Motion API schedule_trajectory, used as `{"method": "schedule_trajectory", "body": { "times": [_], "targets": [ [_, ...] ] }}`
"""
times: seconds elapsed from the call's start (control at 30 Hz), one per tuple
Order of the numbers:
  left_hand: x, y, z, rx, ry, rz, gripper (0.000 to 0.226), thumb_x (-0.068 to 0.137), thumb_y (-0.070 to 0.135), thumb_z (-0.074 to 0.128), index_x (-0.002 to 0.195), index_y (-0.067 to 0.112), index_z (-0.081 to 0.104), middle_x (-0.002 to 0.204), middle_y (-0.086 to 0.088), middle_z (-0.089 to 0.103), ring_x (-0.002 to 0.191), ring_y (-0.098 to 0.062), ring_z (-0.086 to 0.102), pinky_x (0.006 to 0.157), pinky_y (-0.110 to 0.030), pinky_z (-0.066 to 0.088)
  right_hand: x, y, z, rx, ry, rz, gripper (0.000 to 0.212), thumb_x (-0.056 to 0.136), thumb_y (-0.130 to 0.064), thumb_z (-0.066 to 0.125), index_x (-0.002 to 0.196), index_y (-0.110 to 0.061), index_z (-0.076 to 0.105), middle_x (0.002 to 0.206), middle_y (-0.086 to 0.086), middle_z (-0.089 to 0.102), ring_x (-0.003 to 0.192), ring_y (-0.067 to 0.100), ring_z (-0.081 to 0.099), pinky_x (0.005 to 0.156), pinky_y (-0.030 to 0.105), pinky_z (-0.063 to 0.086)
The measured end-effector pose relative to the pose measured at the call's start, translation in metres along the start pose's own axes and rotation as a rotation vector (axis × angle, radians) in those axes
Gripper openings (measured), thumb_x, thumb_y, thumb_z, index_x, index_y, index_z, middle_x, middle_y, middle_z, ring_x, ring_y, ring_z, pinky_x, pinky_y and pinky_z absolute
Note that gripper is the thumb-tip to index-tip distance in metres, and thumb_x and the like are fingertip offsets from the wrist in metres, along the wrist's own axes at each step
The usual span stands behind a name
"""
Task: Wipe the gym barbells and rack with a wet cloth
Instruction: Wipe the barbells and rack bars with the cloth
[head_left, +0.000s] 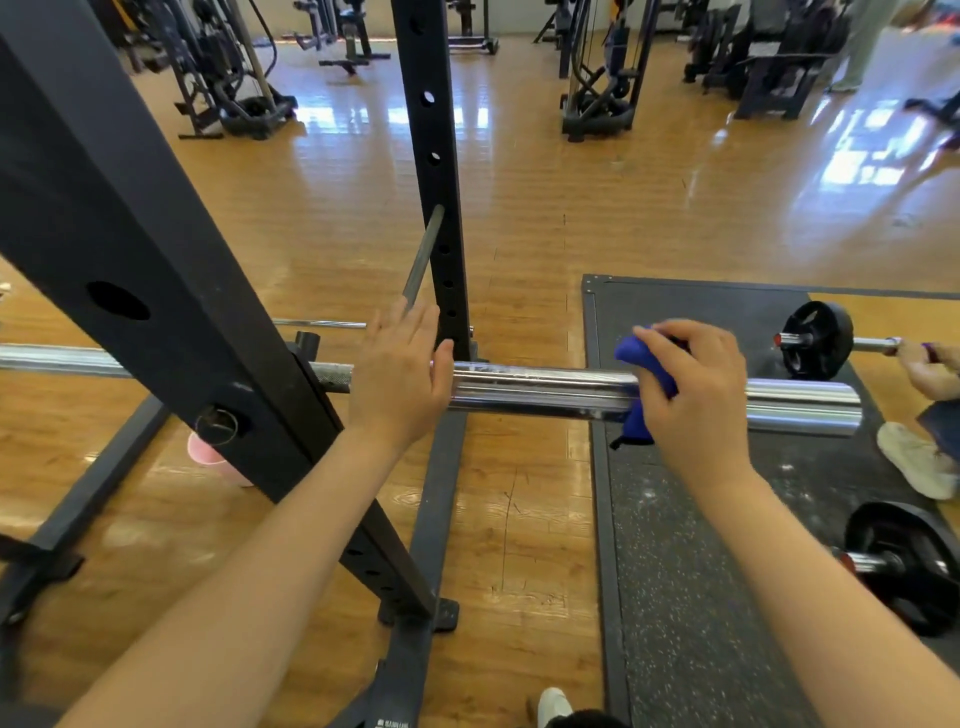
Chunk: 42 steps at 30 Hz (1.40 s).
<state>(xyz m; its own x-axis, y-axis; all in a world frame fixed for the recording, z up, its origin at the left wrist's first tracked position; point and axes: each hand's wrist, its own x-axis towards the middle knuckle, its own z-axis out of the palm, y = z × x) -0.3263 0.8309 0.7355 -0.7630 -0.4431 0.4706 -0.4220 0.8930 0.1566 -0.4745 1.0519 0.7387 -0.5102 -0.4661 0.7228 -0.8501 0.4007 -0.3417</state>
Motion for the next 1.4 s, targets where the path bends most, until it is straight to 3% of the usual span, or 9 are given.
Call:
{"method": "schedule_trajectory", "body": {
  "times": [0.13, 0.33, 0.57, 0.67, 0.73, 0.8, 0.9, 1.13, 1.4],
  "targets": [
    [-0.011, -0.003, 0.012, 0.058, 0.007, 0.001, 0.053, 0.094, 0.029, 0.029, 0.126, -0.005, 0.055, 0.129, -0.022, 0.056, 0.127, -0.039, 0.046, 0.109, -0.048, 0.029, 0.009, 0.000, 0.015, 0.017, -0.260, 0.055, 0.024, 0.088, -0.014, 0.063, 0.109, -0.003, 0.068, 0.102, 0.012, 0.069, 0.091, 0.029, 0.064, 0.081, 0.033, 0.041],
    [0.002, -0.001, 0.008, 0.055, -0.006, 0.015, 0.056, 0.094, 0.032, 0.026, 0.110, -0.004, 0.066, 0.106, -0.018, 0.069, 0.106, -0.035, 0.062, 0.093, -0.045, 0.046, -0.029, 0.001, 0.016, 0.065, -0.053, -0.006, 0.033, 0.088, -0.016, 0.047, 0.106, 0.003, 0.066, 0.102, 0.016, 0.066, 0.099, 0.022, 0.054, 0.095, 0.018, 0.034],
    [0.034, 0.002, -0.008, 0.106, -0.366, -0.056, 0.059, 0.101, 0.041, 0.021, 0.079, 0.006, 0.062, 0.067, -0.006, 0.058, 0.067, -0.023, 0.056, 0.058, -0.033, 0.039, -0.062, -0.005, 0.027, 0.101, 0.078, -0.050, 0.045, 0.103, -0.022, 0.034, 0.103, 0.009, 0.066, 0.106, 0.019, 0.062, 0.102, 0.027, 0.051, 0.101, 0.026, 0.035],
    [0.038, 0.003, -0.009, -0.065, -0.410, -0.170, 0.058, 0.101, 0.042, 0.026, 0.079, 0.004, 0.063, 0.066, -0.009, 0.058, 0.066, -0.026, 0.057, 0.061, -0.035, 0.046, -0.055, -0.007, 0.026, 0.117, 0.069, -0.031, 0.046, 0.103, -0.024, 0.034, 0.102, 0.009, 0.067, 0.101, 0.017, 0.061, 0.096, 0.025, 0.049, 0.091, 0.031, 0.040],
    [0.031, 0.001, -0.009, -0.181, -0.186, -0.149, 0.050, 0.099, 0.036, 0.028, 0.098, 0.002, 0.065, 0.089, -0.015, 0.066, 0.087, -0.030, 0.061, 0.078, -0.041, 0.050, -0.049, -0.007, 0.020, 0.138, 0.066, -0.009, 0.034, 0.098, -0.016, 0.043, 0.102, 0.008, 0.066, 0.095, 0.021, 0.063, 0.093, 0.023, 0.048, 0.087, 0.029, 0.040],
    [0.013, 0.001, -0.006, -0.100, 0.039, -0.062, 0.050, 0.095, 0.029, 0.028, 0.118, -0.001, 0.060, 0.118, -0.018, 0.063, 0.114, -0.034, 0.056, 0.101, -0.047, 0.041, -0.042, -0.006, 0.014, 0.154, 0.064, 0.012, 0.028, 0.089, -0.008, 0.048, 0.104, 0.009, 0.065, 0.095, 0.022, 0.062, 0.093, 0.022, 0.048, 0.090, 0.019, 0.038],
    [-0.020, 0.000, 0.004, 0.029, 0.043, 0.074, 0.050, 0.092, 0.025, 0.033, 0.130, -0.002, 0.052, 0.139, -0.019, 0.048, 0.134, -0.033, 0.039, 0.112, -0.049, 0.022, -0.022, -0.005, 0.010, 0.164, 0.055, 0.059, 0.029, 0.088, -0.007, 0.049, 0.108, 0.008, 0.063, 0.102, 0.021, 0.061, 0.097, 0.023, 0.048, 0.093, 0.008, 0.031],
    [-0.023, -0.004, 0.011, 0.090, 0.052, 0.069, 0.048, 0.093, 0.022, 0.034, 0.128, -0.004, 0.054, 0.133, -0.019, 0.054, 0.127, -0.033, 0.048, 0.112, -0.048, 0.028, -0.009, -0.004, 0.015, 0.063, -0.155, 0.097, 0.029, 0.088, -0.011, 0.057, 0.114, 0.001, 0.063, 0.109, 0.015, 0.066, 0.101, 0.032, 0.060, 0.088, 0.032, 0.039],
    [-0.012, -0.002, 0.008, 0.056, 0.066, 0.060, 0.046, 0.091, 0.022, 0.034, 0.123, -0.002, 0.058, 0.119, -0.017, 0.064, 0.115, -0.032, 0.058, 0.110, -0.045, 0.027, -0.055, 0.015, 0.007, 0.061, -0.157, -0.157, 0.037, 0.088, -0.012, 0.046, 0.121, -0.001, 0.058, 0.126, 0.019, 0.057, 0.124, 0.029, 0.043, 0.112, 0.028, 0.029]
  ]
}}
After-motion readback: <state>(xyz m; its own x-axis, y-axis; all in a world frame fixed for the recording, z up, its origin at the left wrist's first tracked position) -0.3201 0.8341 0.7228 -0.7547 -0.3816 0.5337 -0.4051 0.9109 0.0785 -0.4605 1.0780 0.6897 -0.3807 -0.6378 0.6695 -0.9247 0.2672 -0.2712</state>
